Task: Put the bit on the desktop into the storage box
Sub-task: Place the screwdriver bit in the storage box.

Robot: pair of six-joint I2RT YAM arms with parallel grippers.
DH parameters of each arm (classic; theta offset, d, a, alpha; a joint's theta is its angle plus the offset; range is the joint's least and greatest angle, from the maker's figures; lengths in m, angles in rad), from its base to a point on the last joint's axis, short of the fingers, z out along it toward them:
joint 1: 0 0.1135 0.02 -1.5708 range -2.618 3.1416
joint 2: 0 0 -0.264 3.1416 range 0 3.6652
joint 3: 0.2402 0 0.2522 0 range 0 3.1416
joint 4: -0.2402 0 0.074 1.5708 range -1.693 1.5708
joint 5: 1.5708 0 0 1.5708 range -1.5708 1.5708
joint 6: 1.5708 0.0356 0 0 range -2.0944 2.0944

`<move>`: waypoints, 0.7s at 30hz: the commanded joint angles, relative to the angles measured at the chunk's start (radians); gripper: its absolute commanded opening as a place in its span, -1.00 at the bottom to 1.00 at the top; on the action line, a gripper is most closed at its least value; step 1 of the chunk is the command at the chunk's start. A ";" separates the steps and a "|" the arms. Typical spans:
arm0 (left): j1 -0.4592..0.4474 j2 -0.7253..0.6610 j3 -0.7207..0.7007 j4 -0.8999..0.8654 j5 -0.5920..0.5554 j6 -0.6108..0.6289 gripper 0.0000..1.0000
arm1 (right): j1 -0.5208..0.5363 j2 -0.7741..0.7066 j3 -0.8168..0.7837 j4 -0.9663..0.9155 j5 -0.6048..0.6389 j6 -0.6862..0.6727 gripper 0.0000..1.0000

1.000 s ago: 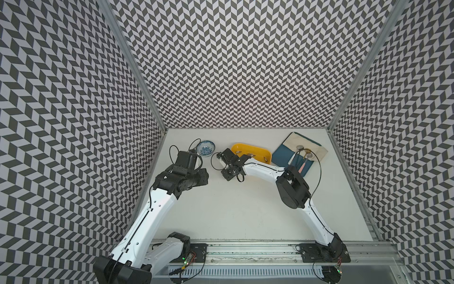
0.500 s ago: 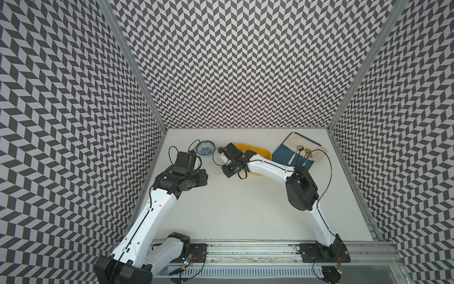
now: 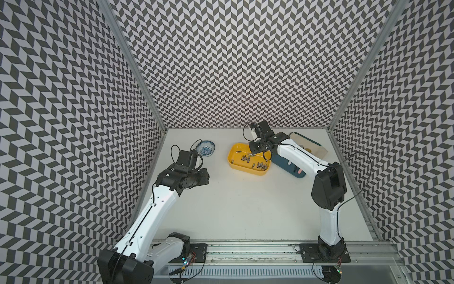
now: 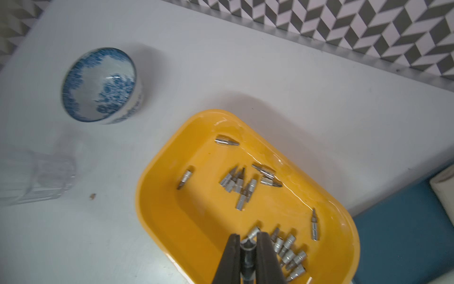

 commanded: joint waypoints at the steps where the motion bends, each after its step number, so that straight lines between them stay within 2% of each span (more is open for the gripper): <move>1: 0.004 0.005 0.016 0.030 0.014 0.013 -0.06 | 0.006 0.025 -0.034 0.031 0.044 0.011 -1.00; 6: 0.004 0.000 0.008 0.027 0.014 0.012 -0.06 | -0.006 0.094 -0.035 0.049 0.057 0.018 -1.00; 21: 0.003 -0.021 -0.019 0.022 0.013 0.013 -0.05 | -0.008 0.175 -0.072 0.074 0.080 0.025 -1.00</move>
